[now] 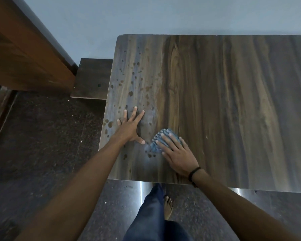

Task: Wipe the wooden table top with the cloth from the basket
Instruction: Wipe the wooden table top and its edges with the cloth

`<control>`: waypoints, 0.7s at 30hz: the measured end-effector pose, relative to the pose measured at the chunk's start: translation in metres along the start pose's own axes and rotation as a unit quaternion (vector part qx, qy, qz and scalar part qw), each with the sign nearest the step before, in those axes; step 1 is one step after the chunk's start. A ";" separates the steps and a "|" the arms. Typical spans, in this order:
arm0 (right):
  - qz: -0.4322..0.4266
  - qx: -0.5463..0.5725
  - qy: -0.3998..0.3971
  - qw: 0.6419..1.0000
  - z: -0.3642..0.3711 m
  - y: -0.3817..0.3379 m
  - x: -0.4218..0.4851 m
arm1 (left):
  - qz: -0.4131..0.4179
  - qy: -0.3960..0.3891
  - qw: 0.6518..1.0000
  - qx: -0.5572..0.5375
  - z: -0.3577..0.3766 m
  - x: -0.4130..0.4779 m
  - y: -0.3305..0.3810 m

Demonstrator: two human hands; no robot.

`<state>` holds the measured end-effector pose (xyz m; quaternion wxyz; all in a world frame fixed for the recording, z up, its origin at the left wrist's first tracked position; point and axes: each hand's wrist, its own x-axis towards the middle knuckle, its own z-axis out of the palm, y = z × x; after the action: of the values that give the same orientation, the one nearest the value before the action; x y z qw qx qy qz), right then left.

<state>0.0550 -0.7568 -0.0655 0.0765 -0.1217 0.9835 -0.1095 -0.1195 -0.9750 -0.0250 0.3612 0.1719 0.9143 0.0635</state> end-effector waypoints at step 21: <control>-0.045 -0.012 0.000 0.999 0.028 -0.044 -0.069 | -0.034 0.002 0.998 -0.046 0.037 -0.047 -0.010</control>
<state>0.1361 -0.7861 -0.0733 0.0699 -0.1662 0.9784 -0.1013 -0.0647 -1.0017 -0.0248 0.3691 0.1234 0.9164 0.0938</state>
